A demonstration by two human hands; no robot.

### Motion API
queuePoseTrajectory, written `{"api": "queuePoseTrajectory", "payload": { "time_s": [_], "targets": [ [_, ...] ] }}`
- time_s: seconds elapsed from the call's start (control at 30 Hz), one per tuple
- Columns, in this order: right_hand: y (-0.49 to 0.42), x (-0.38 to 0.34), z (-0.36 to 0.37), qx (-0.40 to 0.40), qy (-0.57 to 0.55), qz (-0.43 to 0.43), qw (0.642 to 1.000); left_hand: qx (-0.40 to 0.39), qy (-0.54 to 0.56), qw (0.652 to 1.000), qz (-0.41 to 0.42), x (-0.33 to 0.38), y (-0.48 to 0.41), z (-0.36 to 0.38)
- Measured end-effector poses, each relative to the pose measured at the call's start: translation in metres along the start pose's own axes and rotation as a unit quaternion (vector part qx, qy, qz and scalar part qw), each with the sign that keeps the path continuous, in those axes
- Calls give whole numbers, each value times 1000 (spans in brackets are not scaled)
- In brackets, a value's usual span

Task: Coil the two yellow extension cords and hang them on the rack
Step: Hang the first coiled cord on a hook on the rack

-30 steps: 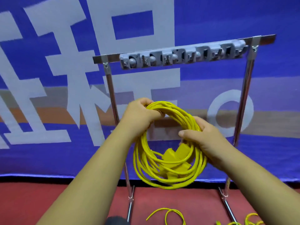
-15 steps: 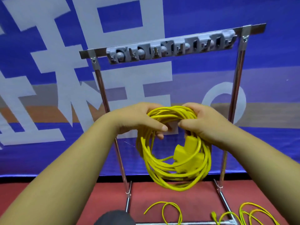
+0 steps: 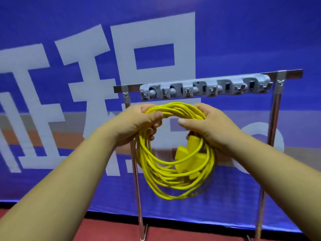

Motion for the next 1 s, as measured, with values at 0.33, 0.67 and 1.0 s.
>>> {"api": "queuePoseTrajectory", "payload": {
  "time_s": [0.33,0.67,1.0],
  "targets": [
    [-108,-65,45,85,229,-159,957,213,-97,968,92,21,-60,-99],
    [-144,-28,31,75,543,-135,825,235,-92,965,73,-29,-98,-88],
    [-135,-19,27,31,631,-194,750,220,-6,971,98,-43,-82,-68]
  ]
}}
Point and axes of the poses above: each hand's wrist, its own y-axis away from the middle knuckle, its own z-axis out of the palm, x = y × z, the point moved 1 cm from there along -y, towards the middle knuckle, and after that the axes turned 11 degrees about -y, right-handed, at the moved point
